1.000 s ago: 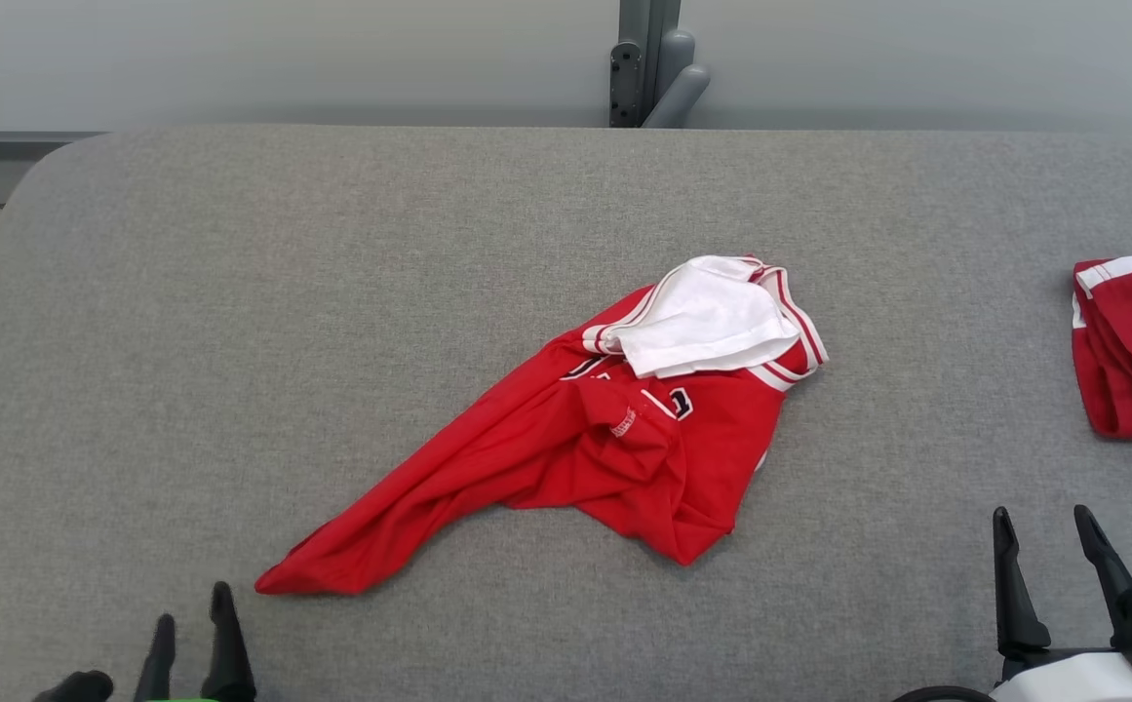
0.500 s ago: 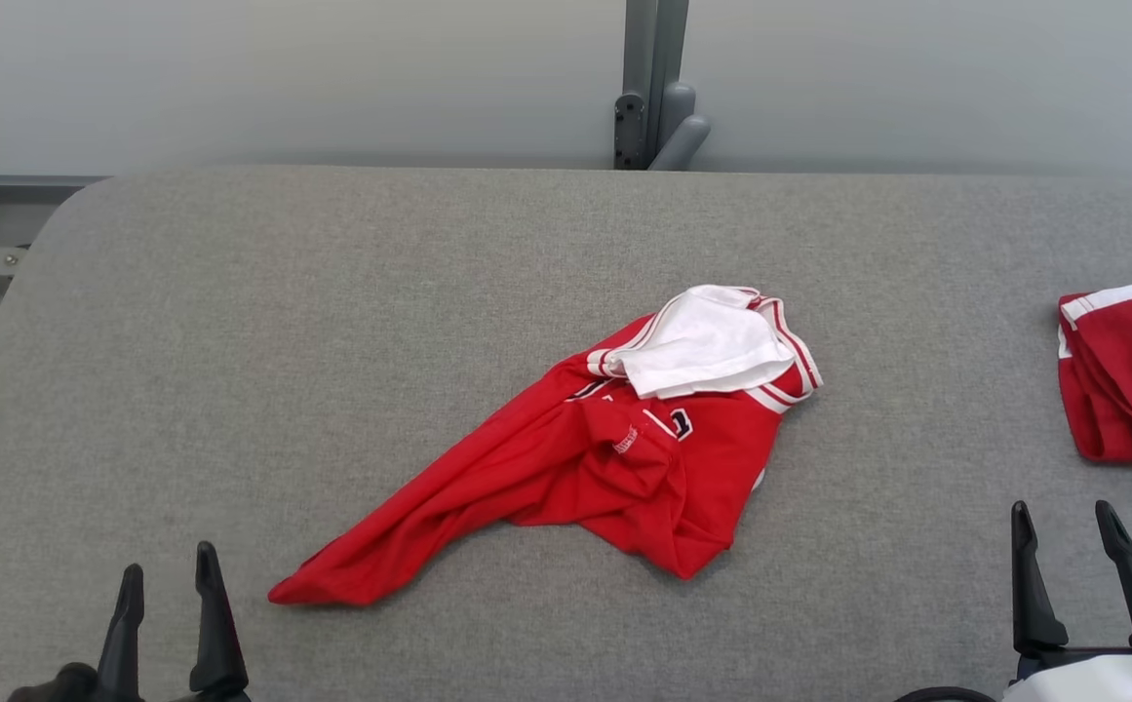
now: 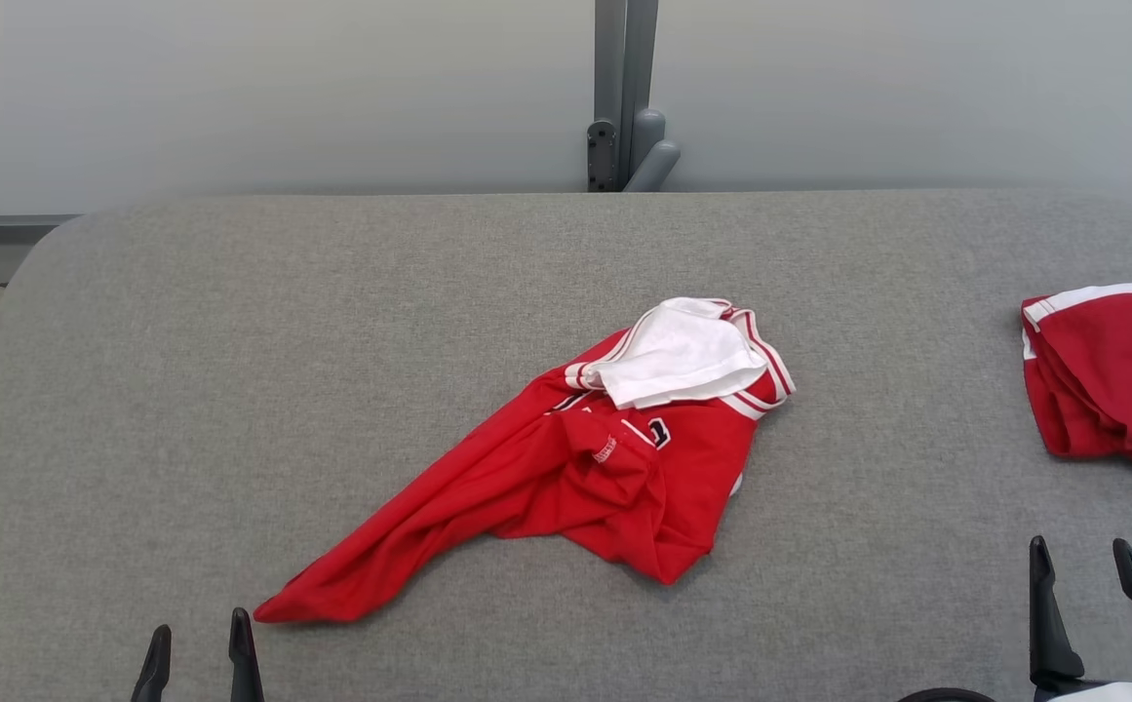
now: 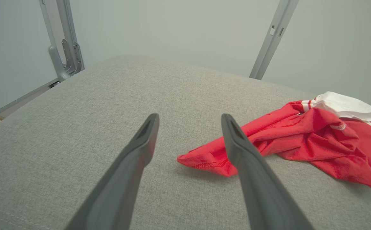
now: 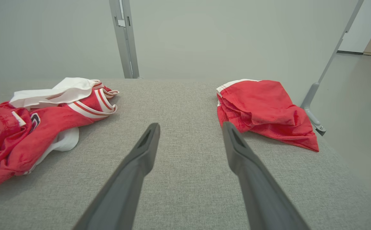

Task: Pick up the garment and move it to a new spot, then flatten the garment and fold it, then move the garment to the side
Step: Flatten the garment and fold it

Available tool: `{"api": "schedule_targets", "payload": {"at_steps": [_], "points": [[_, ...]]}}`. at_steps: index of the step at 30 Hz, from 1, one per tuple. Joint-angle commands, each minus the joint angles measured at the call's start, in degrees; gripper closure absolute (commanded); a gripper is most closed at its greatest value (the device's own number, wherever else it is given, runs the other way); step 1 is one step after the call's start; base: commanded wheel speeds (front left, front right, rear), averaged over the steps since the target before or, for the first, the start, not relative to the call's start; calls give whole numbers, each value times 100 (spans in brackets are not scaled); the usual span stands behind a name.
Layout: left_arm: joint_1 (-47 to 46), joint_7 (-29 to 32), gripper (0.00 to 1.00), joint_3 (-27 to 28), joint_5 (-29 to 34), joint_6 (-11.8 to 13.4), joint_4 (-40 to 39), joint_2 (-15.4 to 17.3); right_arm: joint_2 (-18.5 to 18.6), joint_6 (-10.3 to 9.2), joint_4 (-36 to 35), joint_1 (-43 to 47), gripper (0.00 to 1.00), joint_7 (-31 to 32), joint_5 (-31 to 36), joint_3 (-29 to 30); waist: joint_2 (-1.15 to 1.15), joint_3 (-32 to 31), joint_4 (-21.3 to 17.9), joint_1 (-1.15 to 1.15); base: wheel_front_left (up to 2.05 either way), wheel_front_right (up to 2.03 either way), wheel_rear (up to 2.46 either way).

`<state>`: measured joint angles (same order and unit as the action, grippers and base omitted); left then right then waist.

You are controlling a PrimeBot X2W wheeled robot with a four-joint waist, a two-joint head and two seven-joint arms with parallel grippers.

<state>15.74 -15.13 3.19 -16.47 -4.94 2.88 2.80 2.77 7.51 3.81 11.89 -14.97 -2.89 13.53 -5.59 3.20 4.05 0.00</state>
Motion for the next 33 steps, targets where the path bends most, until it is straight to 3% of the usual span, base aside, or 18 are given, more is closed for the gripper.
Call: {"api": "schedule_targets", "payload": {"at_steps": [1,12,17,19,25,33], "points": [[88,0,0,32,56,17,14,19,9,-3,27,97,0,-9,-32,17,0,4,-8,0,0,0,0],[32,0,0,74,42,-44,101,19,7,-3,76,-53,0,-9,-161,-53,0,50,43,0,0,0,0],[-237,0,0,-87,-265,-54,517,17,7,-3,97,-724,0,-9,-424,-574,0,243,136,0,0,0,0],[-409,0,0,-254,-437,-42,957,18,106,-3,408,-1123,0,4,-450,-1012,0,397,165,0,0,0,0],[-1321,190,0,-546,-961,35,1877,20,571,-6,1257,-2862,0,1186,-833,-2146,0,795,272,0,0,0,0],[-2089,951,0,-803,-1413,100,2088,20,887,-5,2006,-4065,0,2395,-1371,-2705,0,1000,570,0,0,0,0]]}}
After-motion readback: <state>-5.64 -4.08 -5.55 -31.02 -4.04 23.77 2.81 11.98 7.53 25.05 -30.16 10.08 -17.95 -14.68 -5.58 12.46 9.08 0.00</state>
